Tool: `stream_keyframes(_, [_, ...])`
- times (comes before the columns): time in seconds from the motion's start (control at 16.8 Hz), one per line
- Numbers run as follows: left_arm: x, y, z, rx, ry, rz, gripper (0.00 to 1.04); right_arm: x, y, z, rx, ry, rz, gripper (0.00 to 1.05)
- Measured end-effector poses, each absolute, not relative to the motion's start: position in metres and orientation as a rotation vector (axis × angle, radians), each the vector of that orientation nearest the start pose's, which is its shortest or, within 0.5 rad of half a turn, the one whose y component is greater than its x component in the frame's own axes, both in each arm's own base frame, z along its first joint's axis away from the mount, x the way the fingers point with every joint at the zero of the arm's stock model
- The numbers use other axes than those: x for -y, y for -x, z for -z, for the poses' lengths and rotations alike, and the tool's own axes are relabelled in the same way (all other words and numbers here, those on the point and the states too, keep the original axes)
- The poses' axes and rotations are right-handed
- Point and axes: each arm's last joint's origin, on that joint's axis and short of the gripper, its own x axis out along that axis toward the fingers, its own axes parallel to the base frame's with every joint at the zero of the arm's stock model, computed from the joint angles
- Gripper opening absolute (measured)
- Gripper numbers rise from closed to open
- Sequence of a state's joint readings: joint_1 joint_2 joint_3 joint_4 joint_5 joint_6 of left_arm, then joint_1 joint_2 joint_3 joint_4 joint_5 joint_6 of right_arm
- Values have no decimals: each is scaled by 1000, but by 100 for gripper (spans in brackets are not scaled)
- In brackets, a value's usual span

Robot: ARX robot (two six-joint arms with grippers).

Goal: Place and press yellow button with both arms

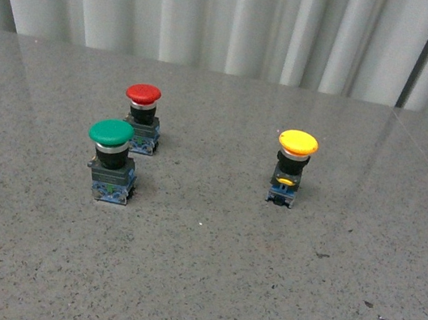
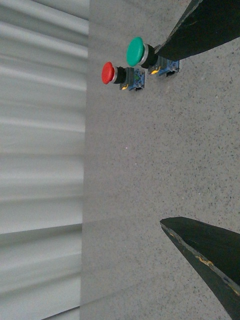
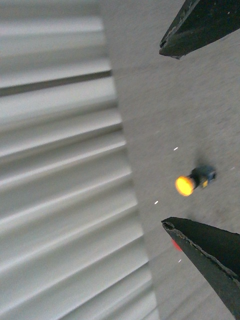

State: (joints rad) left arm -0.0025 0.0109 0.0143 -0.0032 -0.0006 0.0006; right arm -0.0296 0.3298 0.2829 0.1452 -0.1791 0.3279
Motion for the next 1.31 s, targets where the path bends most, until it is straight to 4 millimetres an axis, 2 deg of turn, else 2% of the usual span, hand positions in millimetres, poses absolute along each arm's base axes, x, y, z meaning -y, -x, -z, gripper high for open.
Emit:
stream_keyframes(0.18, [0, -98, -167, 0, -1, 2, 98, -10, -133, -272, 118, -311, -209, 98])
stream_keyframes(0.3, [0, -98, -167, 0, -1, 2, 98, -23, -160, -284, 106, -298, -244, 98])
stream_keyframes(0.42, [0, -97, -167, 0, -1, 2, 98, -34, -179, -291, 93, -284, -279, 98])
stream_keyframes(0.59, [0, -98, -167, 0, -1, 2, 98, -66, -216, -302, 46, -264, -352, 98])
stream_keyframes(0.65, [0, -97, -167, 0, -1, 2, 98, -80, -229, -302, 20, -254, -380, 98])
stream_keyframes(0.71, [0, -98, -167, 0, -1, 2, 98, -110, -255, -289, -68, -218, -425, 98])
stream_keyframes(0.77, [0, -98, -167, 0, -1, 2, 98, -131, -277, -270, -156, -160, -446, 98])
stream_keyframes(0.95, [0, -98, -167, 0, -1, 2, 98, -139, -299, -249, -240, -95, -423, 97])
stream_keyframes(1.31, [0, -98, -167, 0, -1, 2, 98, -130, -314, -224, -327, 19, -369, 32])
